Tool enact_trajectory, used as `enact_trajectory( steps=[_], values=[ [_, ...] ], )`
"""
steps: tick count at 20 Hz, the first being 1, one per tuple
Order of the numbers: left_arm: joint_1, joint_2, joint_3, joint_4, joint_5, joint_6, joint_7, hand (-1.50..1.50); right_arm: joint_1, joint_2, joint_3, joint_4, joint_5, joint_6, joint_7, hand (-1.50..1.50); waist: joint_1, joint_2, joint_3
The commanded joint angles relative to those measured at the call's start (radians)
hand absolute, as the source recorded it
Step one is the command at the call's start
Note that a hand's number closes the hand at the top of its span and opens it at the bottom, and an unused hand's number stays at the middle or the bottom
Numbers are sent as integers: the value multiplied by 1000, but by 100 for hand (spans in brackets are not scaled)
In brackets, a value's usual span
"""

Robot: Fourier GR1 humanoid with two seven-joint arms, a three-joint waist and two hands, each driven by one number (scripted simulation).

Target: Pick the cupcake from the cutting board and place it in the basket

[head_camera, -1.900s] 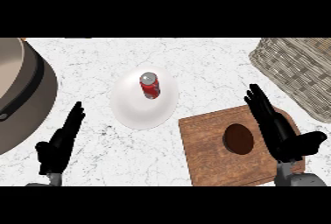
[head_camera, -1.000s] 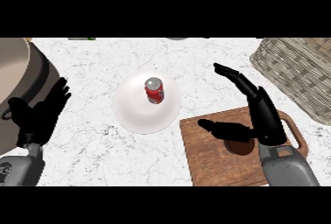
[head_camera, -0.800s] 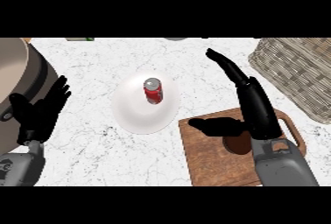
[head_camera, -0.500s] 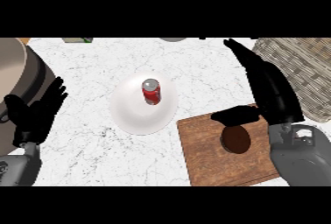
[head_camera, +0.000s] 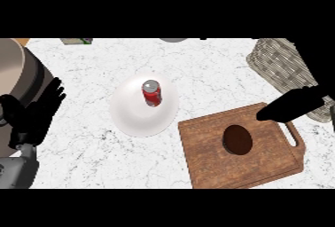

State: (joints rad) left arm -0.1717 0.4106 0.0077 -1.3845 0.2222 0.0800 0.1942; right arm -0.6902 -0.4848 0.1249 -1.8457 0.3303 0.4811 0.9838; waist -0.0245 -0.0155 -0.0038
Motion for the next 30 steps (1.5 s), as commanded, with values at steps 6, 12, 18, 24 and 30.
enact_trajectory(
  steps=[6,12,18,24,30],
  values=[
    [25,9,29,-21,25,-31,6,0,50,-94,-139,-133,-420,190,279,-150,-3,3,2],
    [9,-48,0,-8,-31,13,-2,0,286,-152,-257,-367,-491,71,216,-150,3,9,4],
    [-62,-17,41,64,-24,-63,-21,0,511,-53,-252,-426,-309,54,3,-150,15,16,4],
    [-18,-63,23,-20,-48,-30,23,0,623,100,-138,-409,8,-28,-209,-150,29,16,5],
    [-37,-41,56,57,-52,-87,-35,0,654,202,-77,-184,178,-209,-477,-150,27,18,4]
  ],
)
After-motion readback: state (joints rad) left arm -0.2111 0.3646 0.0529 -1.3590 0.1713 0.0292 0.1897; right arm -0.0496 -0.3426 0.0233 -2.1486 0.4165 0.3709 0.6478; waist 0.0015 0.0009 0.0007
